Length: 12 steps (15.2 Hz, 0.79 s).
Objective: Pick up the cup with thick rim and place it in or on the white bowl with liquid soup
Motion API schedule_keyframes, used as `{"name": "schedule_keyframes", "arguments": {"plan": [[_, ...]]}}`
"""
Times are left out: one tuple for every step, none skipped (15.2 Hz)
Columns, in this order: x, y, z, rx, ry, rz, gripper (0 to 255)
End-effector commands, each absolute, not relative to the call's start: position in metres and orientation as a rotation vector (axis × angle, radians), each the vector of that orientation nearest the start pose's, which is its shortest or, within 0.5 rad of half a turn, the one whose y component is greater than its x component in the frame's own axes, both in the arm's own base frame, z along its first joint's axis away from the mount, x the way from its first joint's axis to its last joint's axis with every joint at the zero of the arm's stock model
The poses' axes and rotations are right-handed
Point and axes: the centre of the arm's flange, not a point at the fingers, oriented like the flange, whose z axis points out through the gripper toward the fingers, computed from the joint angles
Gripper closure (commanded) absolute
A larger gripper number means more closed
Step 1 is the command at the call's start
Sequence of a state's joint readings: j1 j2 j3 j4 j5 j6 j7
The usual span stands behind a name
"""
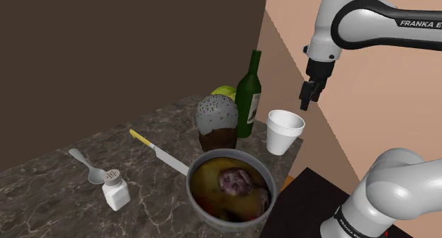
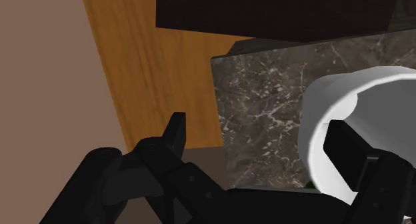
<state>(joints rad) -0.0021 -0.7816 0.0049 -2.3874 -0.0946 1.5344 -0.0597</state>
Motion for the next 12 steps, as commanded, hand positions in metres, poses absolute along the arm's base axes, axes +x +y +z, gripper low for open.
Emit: {"name": "schedule_keyframes", "arguments": {"plan": [[0.303,-0.009,0.572,-3.234,-0.098,0.120,0],[0.307,-0.007,0.566,-3.187,-0.121,0.095,0],[0.312,-0.004,0.561,-3.139,-0.142,0.071,0],[0.316,-0.001,0.556,-3.091,-0.163,0.048,0],[0.321,0.002,0.551,-3.043,-0.183,0.025,0],[0.323,0.004,0.549,-3.020,-0.192,0.015,0],[0.323,0.005,0.543,-3.020,-0.192,0.015,0],[0.323,0.005,0.538,-3.020,-0.192,0.015,0],[0.323,0.006,0.533,-3.020,-0.192,0.015,0],[0.323,0.006,0.528,-3.020,-0.192,0.015,0],[0.322,0.007,0.523,-3.020,-0.192,0.015,0],[0.322,0.008,0.517,-3.020,-0.192,0.015,0]]}}
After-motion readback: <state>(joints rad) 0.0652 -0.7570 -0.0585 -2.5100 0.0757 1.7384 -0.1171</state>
